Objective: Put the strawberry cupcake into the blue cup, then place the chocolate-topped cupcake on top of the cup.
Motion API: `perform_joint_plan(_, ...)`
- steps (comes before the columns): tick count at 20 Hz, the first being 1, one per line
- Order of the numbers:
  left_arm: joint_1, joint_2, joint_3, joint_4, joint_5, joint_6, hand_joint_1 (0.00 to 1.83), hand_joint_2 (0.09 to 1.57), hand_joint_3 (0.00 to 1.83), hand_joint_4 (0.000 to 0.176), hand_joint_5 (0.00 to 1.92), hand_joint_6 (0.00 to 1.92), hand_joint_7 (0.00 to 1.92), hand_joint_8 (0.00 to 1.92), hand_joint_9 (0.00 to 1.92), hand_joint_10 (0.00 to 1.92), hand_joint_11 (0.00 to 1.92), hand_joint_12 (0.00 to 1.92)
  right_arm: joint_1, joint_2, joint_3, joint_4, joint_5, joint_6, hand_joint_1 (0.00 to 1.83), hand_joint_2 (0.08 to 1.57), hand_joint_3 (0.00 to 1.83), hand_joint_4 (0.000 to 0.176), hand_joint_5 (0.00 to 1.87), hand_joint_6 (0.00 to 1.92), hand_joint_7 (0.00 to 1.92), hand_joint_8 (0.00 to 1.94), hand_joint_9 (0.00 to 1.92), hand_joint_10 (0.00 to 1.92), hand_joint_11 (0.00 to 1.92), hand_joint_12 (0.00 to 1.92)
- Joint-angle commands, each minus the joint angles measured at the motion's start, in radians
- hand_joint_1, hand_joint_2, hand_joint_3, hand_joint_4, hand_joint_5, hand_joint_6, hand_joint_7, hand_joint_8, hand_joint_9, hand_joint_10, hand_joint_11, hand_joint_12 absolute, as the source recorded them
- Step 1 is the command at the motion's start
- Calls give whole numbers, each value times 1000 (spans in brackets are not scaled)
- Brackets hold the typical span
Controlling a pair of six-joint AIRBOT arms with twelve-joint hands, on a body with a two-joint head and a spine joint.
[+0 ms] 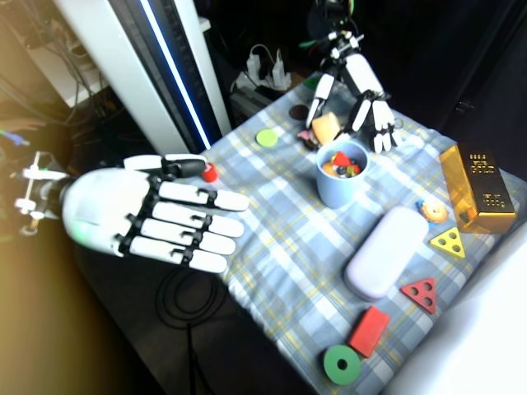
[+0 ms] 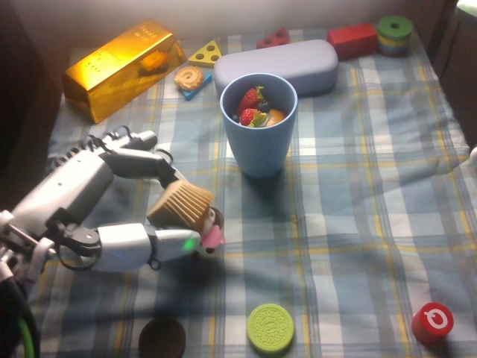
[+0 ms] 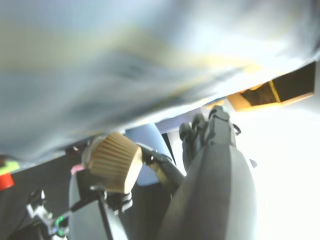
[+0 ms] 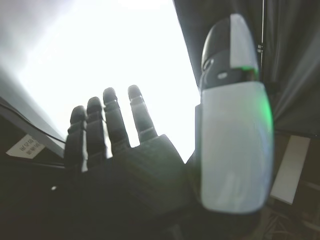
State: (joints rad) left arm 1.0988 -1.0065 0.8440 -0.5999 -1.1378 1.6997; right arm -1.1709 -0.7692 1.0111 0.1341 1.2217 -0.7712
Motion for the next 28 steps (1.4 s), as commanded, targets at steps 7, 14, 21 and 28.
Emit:
perform_joint_plan(7, -27, 88, -47, 90, -196, -10, 830, 1063, 0, 154, 812, 443, 231, 6, 102, 3, 0, 0, 5, -2, 0, 22, 116, 8, 262, 949, 0, 50, 0, 0, 139, 1, 105, 2, 17, 320)
perform_joint_plan(14, -74, 130, -51, 111, -225, -9, 890, 1002, 0, 156, 894, 371, 269, 9, 93, 5, 0, 0, 6, -2, 1, 22, 107, 8, 288, 946, 1, 76, 0, 0, 81, 0, 16, 0, 0, 179)
perform_joint_plan(21, -107, 137, -33, 128, -237, -9, 914, 935, 0, 156, 962, 34, 297, 1, 132, 4, 0, 0, 6, 0, 2, 21, 104, 8, 222, 947, 0, 30, 0, 0, 113, 8, 17, 5, 0, 0)
perform_joint_plan(28, -165, 124, -5, 148, -226, -9, 1052, 1044, 1, 176, 1113, 740, 276, 4, 93, 1, 0, 0, 6, 0, 4, 21, 104, 8, 169, 916, 0, 41, 0, 0, 136, 10, 40, 8, 0, 0)
